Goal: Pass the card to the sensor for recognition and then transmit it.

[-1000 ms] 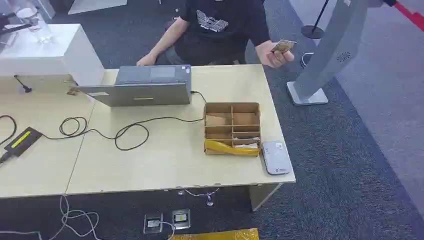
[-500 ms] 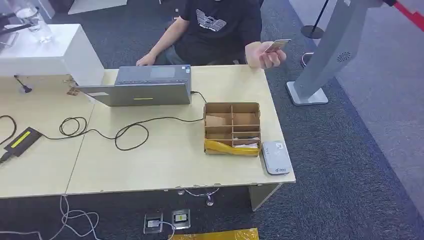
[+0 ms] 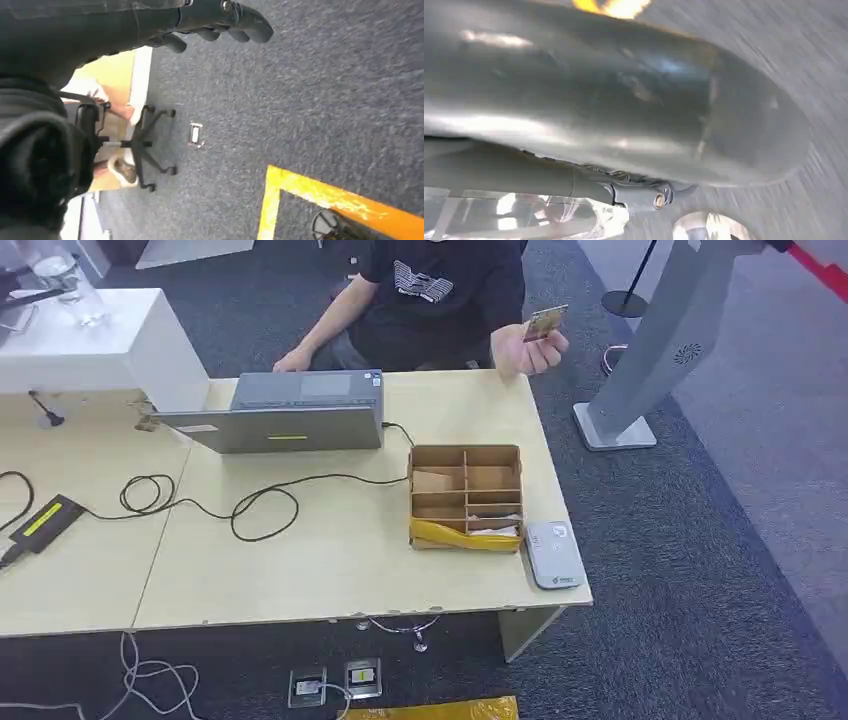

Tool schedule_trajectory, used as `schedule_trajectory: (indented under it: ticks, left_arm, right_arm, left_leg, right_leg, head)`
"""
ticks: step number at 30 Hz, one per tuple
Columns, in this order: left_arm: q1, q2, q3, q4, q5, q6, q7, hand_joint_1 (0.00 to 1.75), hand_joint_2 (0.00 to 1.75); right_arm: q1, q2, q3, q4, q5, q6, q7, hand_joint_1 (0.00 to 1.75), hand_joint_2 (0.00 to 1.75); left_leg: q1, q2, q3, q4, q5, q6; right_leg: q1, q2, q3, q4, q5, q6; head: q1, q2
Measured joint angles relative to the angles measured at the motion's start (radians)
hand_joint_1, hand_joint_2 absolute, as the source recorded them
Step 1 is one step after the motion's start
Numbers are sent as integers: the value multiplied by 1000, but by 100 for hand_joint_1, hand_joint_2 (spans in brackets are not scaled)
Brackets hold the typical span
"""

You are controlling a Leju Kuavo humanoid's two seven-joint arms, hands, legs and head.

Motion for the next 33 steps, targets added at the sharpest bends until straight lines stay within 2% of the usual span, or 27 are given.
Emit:
schedule_trajectory:
  ticks: [6, 9, 10, 14, 18, 22, 33]
  left_arm:
    - [0, 13, 0, 2, 2, -25, -15, 0, 0]
    - [0, 17, -2, 2, 5, -37, -27, 0, 0]
    - [0, 18, -5, 2, 8, -39, -31, 0, 0]
    - [-2, 19, -9, 2, 9, -44, -31, 0, 0]
    - [-4, 21, -16, 2, 9, -45, -31, 0, 0]
    - [-4, 19, -18, 2, 13, -44, -31, 0, 0]
    - [-6, 15, -29, 2, 18, -44, -31, 0, 0]
  right_arm:
    - [-47, -163, -82, -8, -53, -3, -70, 0, 0]
    - [-115, -249, -114, -18, -83, 6, -133, 0, 0]
    - [-146, -289, -127, -24, -86, 15, -150, 0, 0]
    - [-299, -389, -138, -44, -84, 52, -192, 0, 0]
    - [-498, -463, -131, -69, -54, 88, -243, 0, 0]
    - [-658, -489, -104, -85, -42, 103, -254, 0, 0]
    - [-834, -485, -15, -101, -30, 132, -300, 0, 0]
  left_leg:
    - [-3, 0, 0, 0, 0, 1]
    - [-3, 1, -2, 0, 0, 2]
    - [-3, 3, -1, 0, 1, 2]
    - [-4, 4, -2, 0, 3, 5]
    - [-5, 2, -2, 0, 4, 7]
    - [-5, -2, -3, 0, 4, 7]
    - [-5, -5, -6, 0, 5, 7]
  right_leg:
    - [-3, 0, 0, 0, 0, 1]
    - [-3, 2, 0, 0, 1, 2]
    - [-3, 3, -1, 0, 2, 3]
    - [-4, 2, -1, 1, 3, 4]
    - [-5, 1, -1, 1, 3, 5]
    - [-5, -2, -1, 1, 3, 5]
    - [-6, -5, -2, 2, 3, 5]
  head:
    - [-1, 0]
    - [-2, 0]
    - [0, 0]
    - [0, 0]
    - [-1, 0]
    - [0, 0]
    - [-1, 0]
